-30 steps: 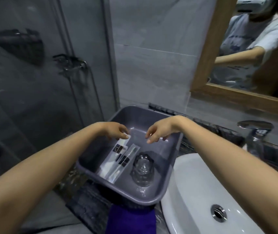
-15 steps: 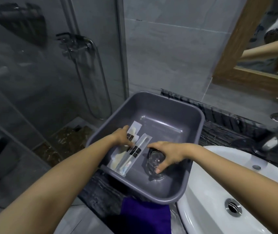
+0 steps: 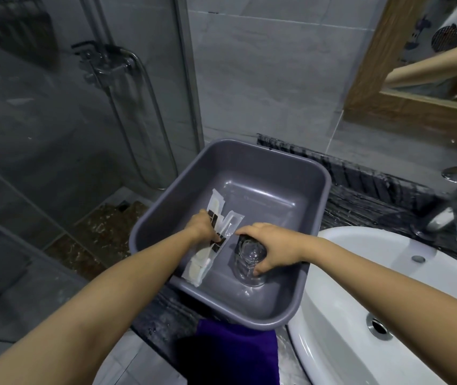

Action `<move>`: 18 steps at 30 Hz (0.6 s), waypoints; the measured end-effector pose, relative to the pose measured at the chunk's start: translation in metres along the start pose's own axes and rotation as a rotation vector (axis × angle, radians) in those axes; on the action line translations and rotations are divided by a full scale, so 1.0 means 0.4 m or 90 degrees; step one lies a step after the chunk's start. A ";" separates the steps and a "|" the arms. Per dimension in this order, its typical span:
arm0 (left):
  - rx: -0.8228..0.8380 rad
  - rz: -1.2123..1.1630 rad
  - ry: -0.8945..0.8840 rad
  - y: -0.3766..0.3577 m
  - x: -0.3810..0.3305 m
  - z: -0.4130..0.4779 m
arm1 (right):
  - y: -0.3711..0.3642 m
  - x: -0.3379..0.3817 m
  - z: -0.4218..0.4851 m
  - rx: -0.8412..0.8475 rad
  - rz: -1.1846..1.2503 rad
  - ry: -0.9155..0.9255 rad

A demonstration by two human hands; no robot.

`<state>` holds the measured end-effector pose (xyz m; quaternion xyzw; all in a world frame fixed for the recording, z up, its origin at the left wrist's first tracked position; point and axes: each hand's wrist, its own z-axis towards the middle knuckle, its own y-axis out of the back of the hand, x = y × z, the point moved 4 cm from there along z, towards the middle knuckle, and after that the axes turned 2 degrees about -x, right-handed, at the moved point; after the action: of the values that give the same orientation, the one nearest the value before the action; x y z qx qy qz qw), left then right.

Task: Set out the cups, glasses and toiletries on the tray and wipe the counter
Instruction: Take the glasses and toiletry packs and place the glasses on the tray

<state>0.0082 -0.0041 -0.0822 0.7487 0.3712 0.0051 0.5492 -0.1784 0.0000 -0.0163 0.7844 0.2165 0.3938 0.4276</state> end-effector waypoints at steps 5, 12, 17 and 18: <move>0.013 0.008 -0.025 -0.003 -0.006 -0.002 | 0.013 0.002 -0.004 -0.043 -0.003 -0.026; 0.031 -0.022 -0.032 0.009 -0.020 -0.010 | 0.080 -0.015 -0.035 -0.087 0.032 -0.070; 0.041 -0.158 -0.071 0.048 -0.094 -0.046 | 0.186 -0.019 -0.120 -0.175 0.072 -0.087; 0.046 -0.194 -0.075 0.059 -0.101 -0.051 | 0.203 -0.017 -0.123 -0.176 0.082 -0.086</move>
<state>-0.0166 -0.0127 -0.0385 0.7020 0.4473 -0.1352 0.5374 -0.2219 -0.0238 0.0649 0.7548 0.0801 0.3930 0.5190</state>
